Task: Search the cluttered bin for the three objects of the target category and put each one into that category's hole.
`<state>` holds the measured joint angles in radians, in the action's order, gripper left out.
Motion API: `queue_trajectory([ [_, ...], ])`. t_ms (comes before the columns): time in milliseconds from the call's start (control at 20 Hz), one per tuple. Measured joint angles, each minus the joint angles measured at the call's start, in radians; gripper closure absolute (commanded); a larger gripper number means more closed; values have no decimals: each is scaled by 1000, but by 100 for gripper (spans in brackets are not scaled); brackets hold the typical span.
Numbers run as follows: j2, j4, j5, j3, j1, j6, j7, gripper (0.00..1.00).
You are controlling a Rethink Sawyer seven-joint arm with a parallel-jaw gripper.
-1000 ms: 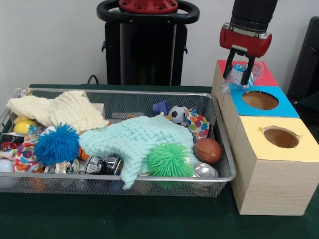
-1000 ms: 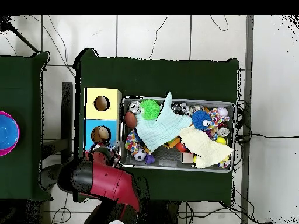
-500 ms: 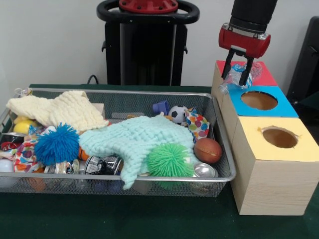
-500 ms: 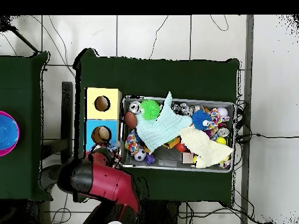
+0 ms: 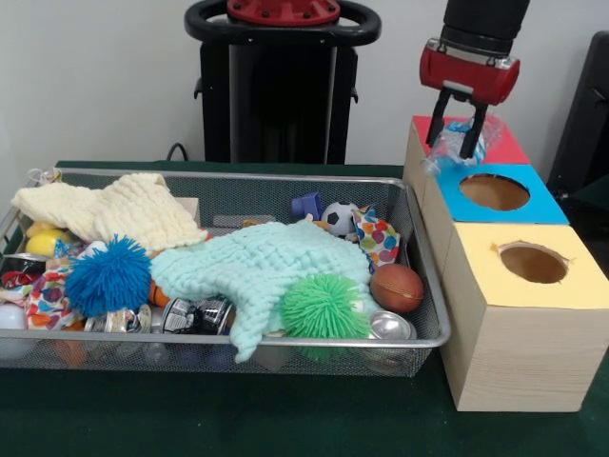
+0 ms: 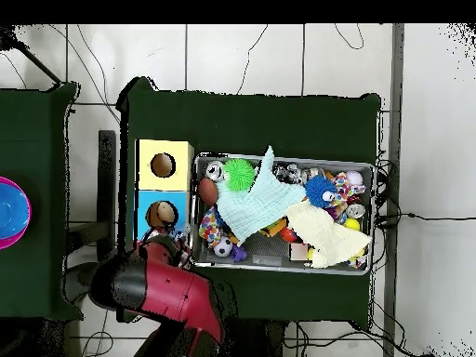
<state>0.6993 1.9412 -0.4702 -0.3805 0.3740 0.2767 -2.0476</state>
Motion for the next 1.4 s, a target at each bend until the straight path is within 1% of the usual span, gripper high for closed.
queue_trajectory([
  [250,38,0,0,-10,0,56,0,100],
  [450,79,0,1,-17,0,120,0,100],
  [600,97,1,2,-15,-3,132,0,100],
  [700,107,2,3,-7,-18,131,0,100],
  [750,110,6,3,9,-44,120,0,100],
  [900,108,11,4,28,-72,97,0,100],
  [1050,94,15,5,57,-111,41,0,100],
  [1250,74,15,4,83,-137,-10,0,100],
  [1400,60,15,4,91,-140,-25,0,100],
])
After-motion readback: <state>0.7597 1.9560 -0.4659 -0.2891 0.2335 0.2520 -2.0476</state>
